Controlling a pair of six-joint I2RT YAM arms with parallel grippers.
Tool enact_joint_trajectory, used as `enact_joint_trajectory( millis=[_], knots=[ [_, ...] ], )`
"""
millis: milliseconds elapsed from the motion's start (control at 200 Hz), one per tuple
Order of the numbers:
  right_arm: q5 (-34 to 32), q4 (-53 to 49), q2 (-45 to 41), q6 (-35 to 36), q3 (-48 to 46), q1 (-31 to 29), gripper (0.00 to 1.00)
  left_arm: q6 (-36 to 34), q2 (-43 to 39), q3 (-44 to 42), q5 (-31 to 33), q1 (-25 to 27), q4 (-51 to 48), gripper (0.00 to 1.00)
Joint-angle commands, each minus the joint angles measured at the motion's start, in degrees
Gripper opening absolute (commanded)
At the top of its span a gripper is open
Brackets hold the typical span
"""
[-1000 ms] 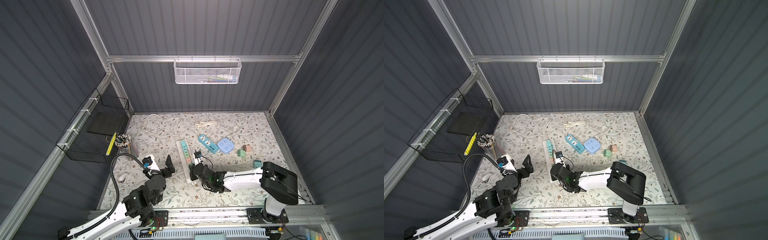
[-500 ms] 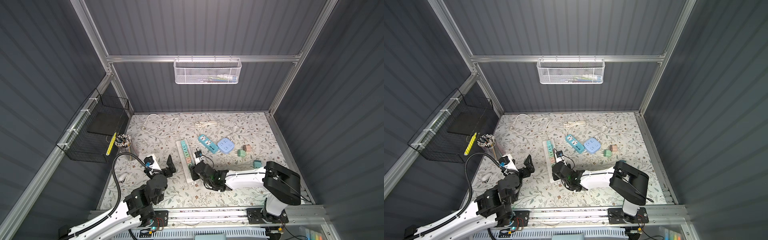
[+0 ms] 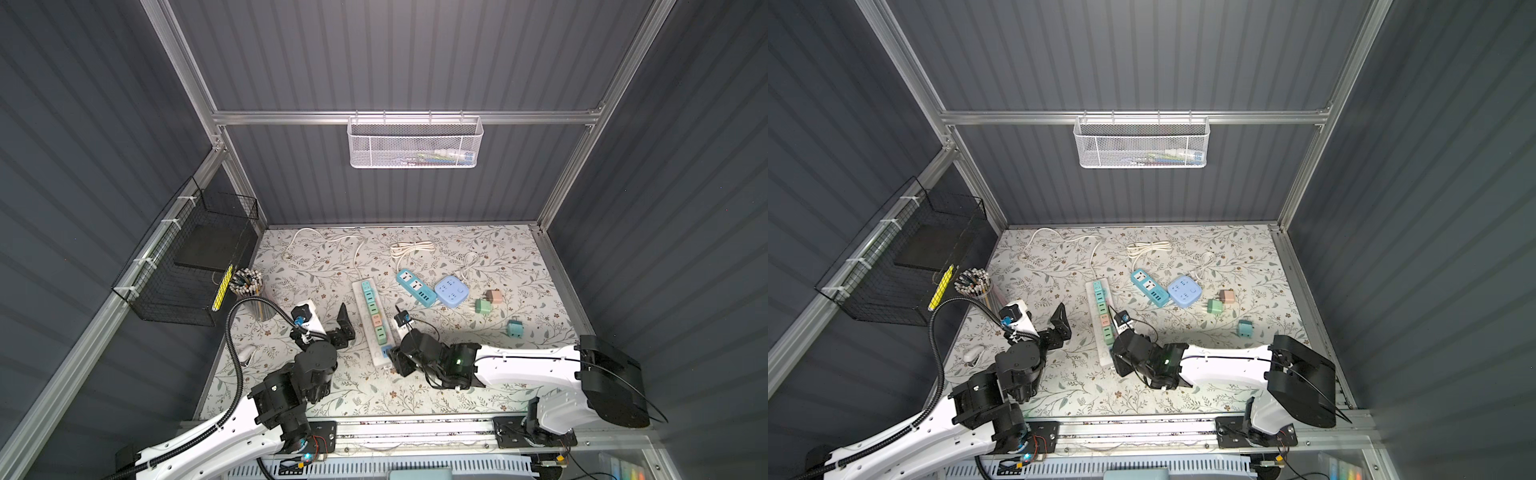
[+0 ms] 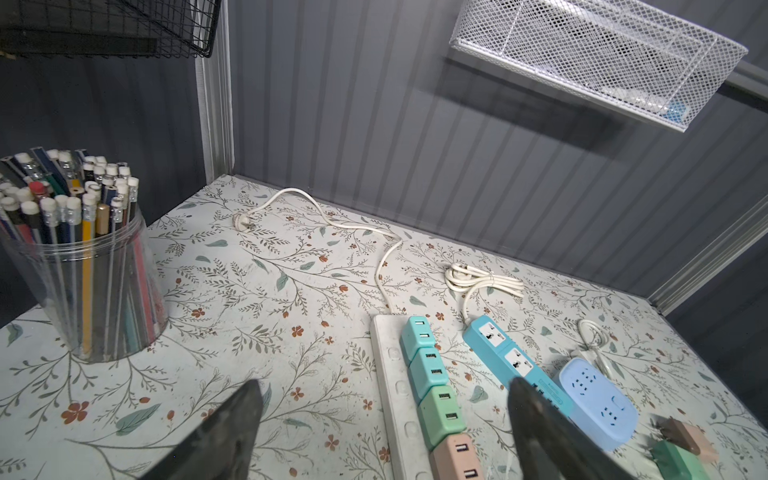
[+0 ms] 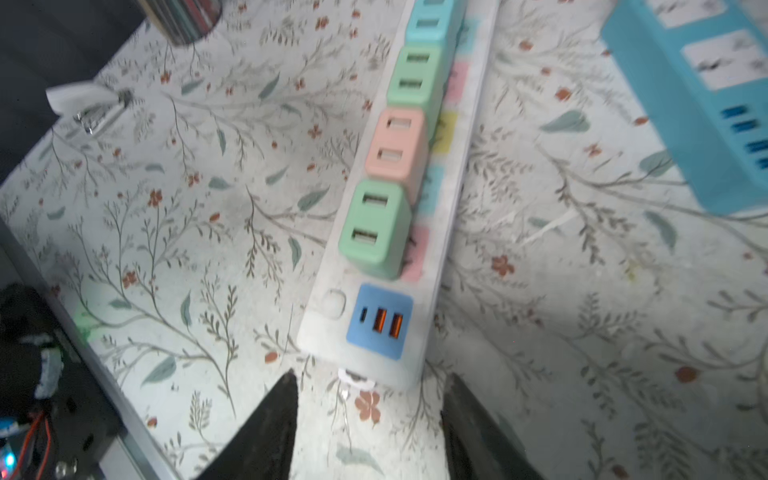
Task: Insert the plug
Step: 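Open the right gripper and lift it off the plugged green charger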
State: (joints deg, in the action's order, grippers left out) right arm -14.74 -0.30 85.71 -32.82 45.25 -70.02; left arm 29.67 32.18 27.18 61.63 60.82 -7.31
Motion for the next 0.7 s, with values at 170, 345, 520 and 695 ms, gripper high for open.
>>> enact_joint_trajectory(
  millis=[170, 345, 520, 695],
  knots=[
    [5.2, 0.8, 8.7, -0.9, -0.5, 0.2, 0.58, -0.3, 2.0, 3.8, -1.5, -0.1, 0.1, 0.92],
    [2.1, 3.6, 13.0, -1.6, 0.1, 3.2, 0.50, 0.1, 1.1, 4.2, -1.2, -0.1, -1.0, 0.92],
    [3.9, 5.5, 17.1, 2.4, 3.6, 9.0, 0.47, -0.2, 0.6, 4.9, -1.0, -0.1, -1.6, 0.92],
    [10.0, 4.7, 26.3, 9.5, 14.8, 12.4, 0.49, -1.6, 0.8, 5.8, 0.0, -0.1, -1.8, 0.92]
  ],
)
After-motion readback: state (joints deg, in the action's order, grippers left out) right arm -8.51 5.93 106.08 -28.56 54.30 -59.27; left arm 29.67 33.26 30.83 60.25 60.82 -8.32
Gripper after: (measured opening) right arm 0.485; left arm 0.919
